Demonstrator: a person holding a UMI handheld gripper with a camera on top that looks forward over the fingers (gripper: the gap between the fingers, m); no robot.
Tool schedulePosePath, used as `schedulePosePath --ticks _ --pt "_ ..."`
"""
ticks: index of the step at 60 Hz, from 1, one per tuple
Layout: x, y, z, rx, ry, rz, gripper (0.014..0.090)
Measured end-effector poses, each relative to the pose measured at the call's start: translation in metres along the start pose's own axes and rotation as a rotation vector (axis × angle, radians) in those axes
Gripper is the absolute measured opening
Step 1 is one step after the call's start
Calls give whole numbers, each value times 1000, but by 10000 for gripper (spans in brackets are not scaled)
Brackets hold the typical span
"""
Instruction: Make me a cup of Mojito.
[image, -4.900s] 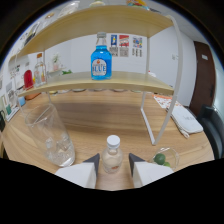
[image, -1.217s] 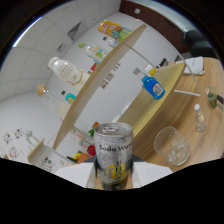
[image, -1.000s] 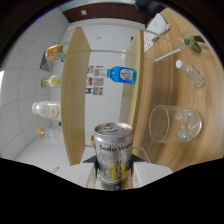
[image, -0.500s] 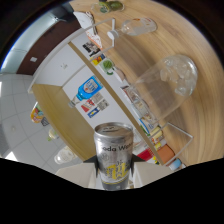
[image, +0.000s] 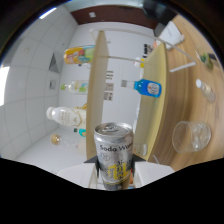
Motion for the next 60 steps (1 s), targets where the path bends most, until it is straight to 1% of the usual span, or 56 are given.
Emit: schedulePosePath --ticks 7,12,17,23,36,46,58,60 --pt "-19 6 4 -6 23 -473 508" --pt "-19 16 8 -17 37 -740 507" --pt "-4 30 13 -46 58 -949 506" --pt "31 48 21 -91 100 -1120 508" --pt "118 76 28 -209 193 -1251 506" --pt "165 85 28 -272 229 -1292 504" --pt "192 89 24 -293 259 -1326 509" --pt "191 89 23 -284 246 -1338 509"
